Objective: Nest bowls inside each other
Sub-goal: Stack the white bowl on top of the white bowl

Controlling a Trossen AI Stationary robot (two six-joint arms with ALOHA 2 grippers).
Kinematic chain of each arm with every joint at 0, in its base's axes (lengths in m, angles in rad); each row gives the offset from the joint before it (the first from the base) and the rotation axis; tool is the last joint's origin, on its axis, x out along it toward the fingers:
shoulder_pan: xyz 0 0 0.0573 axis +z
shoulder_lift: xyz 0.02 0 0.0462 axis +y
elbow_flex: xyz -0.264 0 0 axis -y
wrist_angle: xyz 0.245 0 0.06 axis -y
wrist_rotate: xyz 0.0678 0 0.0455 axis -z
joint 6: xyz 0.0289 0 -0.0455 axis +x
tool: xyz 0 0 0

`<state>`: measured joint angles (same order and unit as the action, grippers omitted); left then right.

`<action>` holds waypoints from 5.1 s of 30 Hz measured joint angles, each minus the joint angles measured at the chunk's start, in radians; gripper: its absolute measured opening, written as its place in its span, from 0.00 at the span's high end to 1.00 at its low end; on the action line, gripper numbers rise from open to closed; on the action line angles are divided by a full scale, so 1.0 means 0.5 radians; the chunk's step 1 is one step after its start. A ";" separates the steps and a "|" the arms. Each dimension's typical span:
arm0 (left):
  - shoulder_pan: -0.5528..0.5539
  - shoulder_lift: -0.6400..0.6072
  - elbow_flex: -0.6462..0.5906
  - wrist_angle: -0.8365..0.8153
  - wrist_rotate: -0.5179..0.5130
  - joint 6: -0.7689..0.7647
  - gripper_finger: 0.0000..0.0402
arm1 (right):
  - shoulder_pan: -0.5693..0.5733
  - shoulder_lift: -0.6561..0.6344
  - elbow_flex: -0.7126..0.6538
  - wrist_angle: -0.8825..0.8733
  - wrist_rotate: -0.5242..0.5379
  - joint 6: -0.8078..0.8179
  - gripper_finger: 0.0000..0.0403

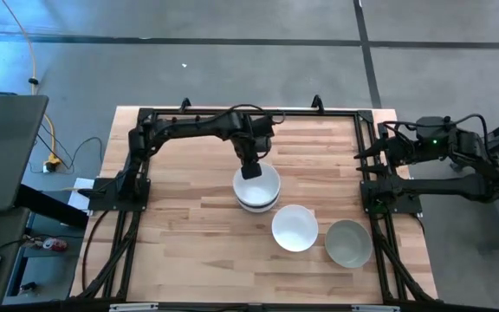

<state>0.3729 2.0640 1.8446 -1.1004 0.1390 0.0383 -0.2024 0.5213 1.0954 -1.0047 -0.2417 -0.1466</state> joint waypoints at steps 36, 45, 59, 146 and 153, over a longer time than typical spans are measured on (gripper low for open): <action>0.017 -0.165 0.002 -0.003 0.072 0.103 0.48 | 0.000 -0.001 0.000 -0.001 0.000 0.020 0.64; -0.204 -0.276 0.003 -0.001 0.137 0.135 0.60 | 0.000 -0.001 0.000 -0.001 0.000 -0.002 0.64; -0.380 -0.159 0.002 0.149 0.353 0.179 0.98 | 0.000 -0.001 0.000 -0.001 0.000 0.038 0.64; -0.972 -2.412 -0.929 0.073 -0.929 -0.266 0.72 | 0.542 1.559 -0.793 0.939 -0.220 1.202 0.64; -0.972 -2.412 -0.929 0.073 -0.929 -0.276 0.72 | 0.546 1.559 -0.793 1.000 -0.211 1.251 0.64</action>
<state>-0.1131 0.8577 1.3804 -1.0637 -0.3256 -0.0998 0.0707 1.3010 0.6987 -0.5045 -0.3474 0.4791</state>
